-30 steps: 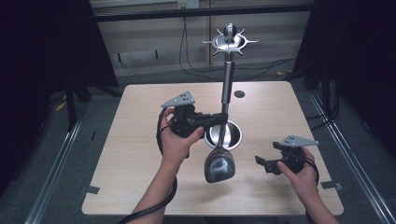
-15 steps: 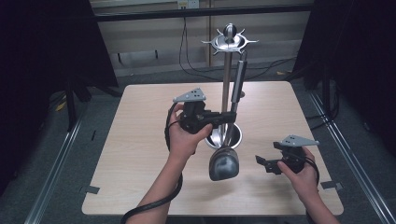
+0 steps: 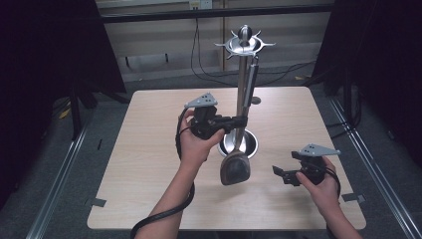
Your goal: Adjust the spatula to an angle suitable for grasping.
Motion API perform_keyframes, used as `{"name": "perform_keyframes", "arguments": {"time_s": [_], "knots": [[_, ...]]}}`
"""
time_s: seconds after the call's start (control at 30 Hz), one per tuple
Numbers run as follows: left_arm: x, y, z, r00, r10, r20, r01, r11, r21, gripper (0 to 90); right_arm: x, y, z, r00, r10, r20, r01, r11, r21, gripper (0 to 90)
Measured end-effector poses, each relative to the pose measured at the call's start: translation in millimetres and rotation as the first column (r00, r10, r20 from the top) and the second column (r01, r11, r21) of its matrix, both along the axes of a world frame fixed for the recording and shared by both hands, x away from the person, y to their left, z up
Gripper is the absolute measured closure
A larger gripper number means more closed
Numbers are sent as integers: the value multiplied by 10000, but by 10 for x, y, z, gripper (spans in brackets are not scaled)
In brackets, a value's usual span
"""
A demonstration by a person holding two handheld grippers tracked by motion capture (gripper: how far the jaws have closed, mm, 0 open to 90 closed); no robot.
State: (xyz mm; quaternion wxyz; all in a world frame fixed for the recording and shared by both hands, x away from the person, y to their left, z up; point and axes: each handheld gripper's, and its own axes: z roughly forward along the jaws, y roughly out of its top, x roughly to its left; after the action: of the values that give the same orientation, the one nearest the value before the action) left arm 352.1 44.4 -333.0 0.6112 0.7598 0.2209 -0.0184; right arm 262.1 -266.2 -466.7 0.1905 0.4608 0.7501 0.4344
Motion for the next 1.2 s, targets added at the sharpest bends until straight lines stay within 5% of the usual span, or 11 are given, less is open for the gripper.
{"name": "perform_keyframes", "arguments": {"time_s": [1.2], "knots": [[154, -145, -56, 9991, 423, 81, -424, 9989, 176, 842, -1, -17, 10, 10000, -23, 29, 23, 10000, 35, 57]]}}
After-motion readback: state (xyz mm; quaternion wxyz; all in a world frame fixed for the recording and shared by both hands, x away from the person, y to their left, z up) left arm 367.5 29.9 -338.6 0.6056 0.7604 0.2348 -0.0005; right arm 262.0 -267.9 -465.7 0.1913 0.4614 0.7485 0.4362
